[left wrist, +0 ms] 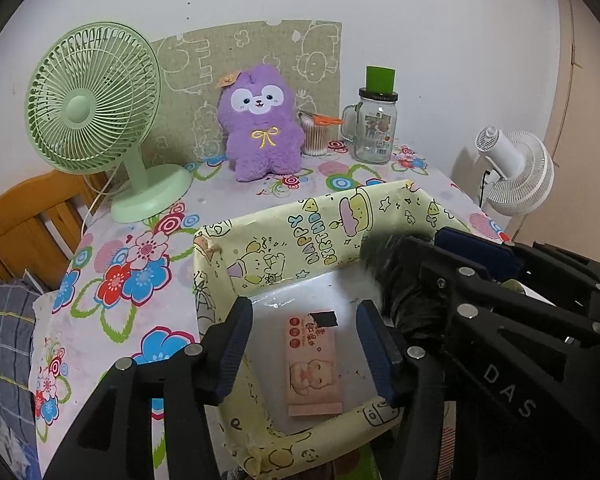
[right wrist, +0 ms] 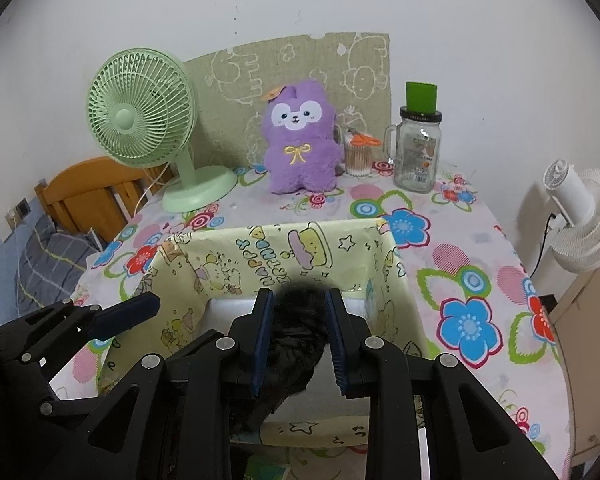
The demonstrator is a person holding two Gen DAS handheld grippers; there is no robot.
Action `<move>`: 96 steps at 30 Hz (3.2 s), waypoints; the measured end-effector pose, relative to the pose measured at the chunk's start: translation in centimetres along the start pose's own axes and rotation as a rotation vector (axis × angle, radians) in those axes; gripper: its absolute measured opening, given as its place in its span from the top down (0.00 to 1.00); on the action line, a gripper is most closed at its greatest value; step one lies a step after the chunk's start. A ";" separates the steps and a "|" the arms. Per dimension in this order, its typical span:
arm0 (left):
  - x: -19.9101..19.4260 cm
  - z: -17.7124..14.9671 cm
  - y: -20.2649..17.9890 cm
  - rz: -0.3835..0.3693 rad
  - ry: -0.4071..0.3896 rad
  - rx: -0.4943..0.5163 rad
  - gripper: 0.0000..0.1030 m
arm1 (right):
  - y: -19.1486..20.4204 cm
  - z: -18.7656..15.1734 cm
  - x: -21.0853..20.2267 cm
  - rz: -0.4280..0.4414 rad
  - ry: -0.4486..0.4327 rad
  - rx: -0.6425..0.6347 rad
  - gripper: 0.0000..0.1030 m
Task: Organize soft objects
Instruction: 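Lower the pink packet into the box and open the left gripper while the right releases the black bundle inside, then withdraw both open grippers from the box back over the table items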
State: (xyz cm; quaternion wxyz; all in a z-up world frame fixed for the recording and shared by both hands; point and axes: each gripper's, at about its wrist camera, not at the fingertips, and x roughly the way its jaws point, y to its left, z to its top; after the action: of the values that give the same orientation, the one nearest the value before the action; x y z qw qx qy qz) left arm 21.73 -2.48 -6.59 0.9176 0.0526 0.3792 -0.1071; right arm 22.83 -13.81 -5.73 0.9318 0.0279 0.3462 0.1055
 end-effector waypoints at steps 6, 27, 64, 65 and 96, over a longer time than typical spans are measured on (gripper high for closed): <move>-0.6 -0.1 -0.2 -0.014 -0.007 -0.002 0.42 | 0.2 -0.2 -1.2 -0.031 -0.062 -0.004 0.15; -6.7 -0.7 -1.0 0.013 -0.115 -0.010 0.09 | 1.9 -0.1 -7.7 -0.060 -0.143 -0.070 0.02; -13.1 -4.3 -1.8 0.027 -0.162 -0.058 0.02 | 2.6 -3.7 -14.8 -0.034 -0.169 -0.054 0.00; -13.3 -4.5 -1.8 0.031 -0.165 -0.054 0.02 | 2.7 -3.9 -14.9 -0.030 -0.168 -0.054 0.00; -11.9 -10.8 -3.5 -0.033 -0.114 -0.065 0.02 | 1.6 -10.2 -14.5 -0.018 -0.145 -0.090 0.00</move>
State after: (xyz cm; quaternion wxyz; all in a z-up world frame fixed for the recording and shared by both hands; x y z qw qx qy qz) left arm 5.32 -2.07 -5.81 0.9370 0.0103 0.3305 -0.1125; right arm 5.25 -15.56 -4.00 0.9556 -0.0094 0.2730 0.1103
